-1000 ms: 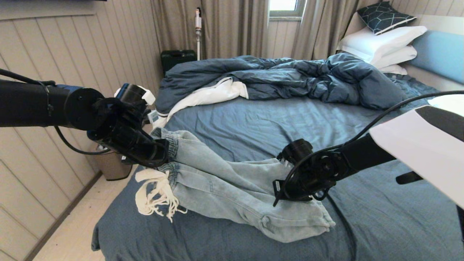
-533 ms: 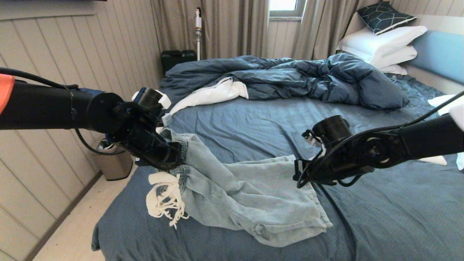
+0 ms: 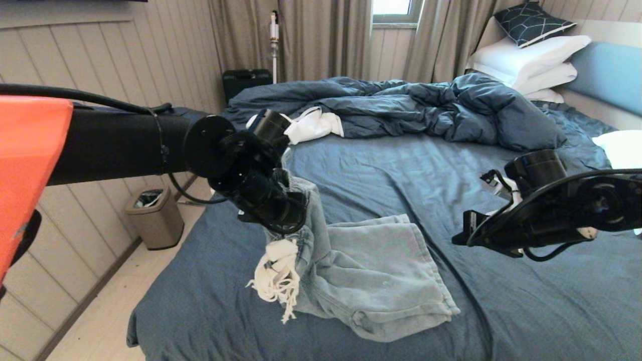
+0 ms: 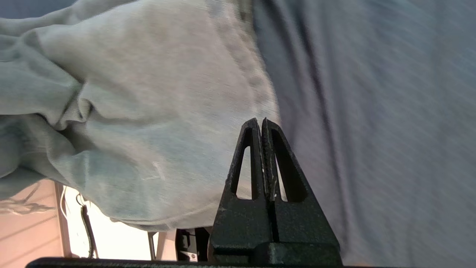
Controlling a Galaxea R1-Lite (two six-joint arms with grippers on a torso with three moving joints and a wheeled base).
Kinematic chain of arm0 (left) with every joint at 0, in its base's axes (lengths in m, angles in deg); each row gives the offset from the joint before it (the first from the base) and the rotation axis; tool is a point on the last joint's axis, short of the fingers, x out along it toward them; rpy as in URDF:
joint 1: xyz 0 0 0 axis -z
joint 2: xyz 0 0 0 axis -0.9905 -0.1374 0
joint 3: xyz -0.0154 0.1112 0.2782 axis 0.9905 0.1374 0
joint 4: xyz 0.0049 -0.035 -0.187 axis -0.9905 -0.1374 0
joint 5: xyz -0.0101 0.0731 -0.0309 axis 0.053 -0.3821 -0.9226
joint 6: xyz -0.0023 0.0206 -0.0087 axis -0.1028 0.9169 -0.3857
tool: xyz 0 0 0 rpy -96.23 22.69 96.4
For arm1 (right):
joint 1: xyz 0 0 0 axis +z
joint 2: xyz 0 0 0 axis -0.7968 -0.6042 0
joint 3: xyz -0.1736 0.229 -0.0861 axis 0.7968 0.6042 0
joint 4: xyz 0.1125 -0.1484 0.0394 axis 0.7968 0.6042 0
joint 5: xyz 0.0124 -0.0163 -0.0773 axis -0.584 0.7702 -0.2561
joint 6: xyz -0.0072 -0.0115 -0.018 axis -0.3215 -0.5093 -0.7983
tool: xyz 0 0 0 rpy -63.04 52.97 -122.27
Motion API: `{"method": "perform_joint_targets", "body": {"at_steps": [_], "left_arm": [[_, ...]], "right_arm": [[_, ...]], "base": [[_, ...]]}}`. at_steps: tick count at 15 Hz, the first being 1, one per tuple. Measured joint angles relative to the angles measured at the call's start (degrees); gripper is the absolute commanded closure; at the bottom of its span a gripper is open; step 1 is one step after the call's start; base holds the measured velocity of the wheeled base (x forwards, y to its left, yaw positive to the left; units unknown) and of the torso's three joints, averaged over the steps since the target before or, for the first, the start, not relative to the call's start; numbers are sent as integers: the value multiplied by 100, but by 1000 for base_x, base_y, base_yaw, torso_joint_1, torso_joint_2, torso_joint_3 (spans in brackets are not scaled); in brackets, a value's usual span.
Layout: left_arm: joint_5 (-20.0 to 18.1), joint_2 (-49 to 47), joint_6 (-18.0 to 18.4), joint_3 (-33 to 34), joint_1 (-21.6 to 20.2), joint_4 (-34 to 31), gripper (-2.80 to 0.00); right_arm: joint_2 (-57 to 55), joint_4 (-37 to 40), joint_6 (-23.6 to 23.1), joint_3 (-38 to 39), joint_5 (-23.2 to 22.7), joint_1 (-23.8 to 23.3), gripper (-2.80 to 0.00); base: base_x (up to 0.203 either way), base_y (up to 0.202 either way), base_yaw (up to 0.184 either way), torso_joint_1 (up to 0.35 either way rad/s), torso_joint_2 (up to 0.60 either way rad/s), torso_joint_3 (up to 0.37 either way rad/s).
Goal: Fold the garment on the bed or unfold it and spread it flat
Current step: Fold the blue shorts
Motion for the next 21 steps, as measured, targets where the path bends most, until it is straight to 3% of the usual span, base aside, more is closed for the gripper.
{"method": "perform_joint_targets", "body": {"at_steps": [3, 7, 14, 21], "left_arm": [[263, -511, -61, -672, 553, -121, 0], [419, -961, -114, -757, 1045, 568, 0], [402, -1172, -182, -774, 1555, 1813, 0], [328, -1674, -169, -774, 1725, 2298, 0]], "right_arm": [[141, -313, -84, 225, -154, -262, 0], [302, -454, -137, 531, -217, -379, 0], [545, -612, -137, 930, -258, -368, 0], [709, -618, -120, 1123, -374, -381, 0]], "base": [[0, 0, 0, 0, 0, 0], [0, 0, 0, 0, 0, 0], [0, 0, 0, 0, 0, 0], [0, 0, 0, 0, 0, 0]]}}
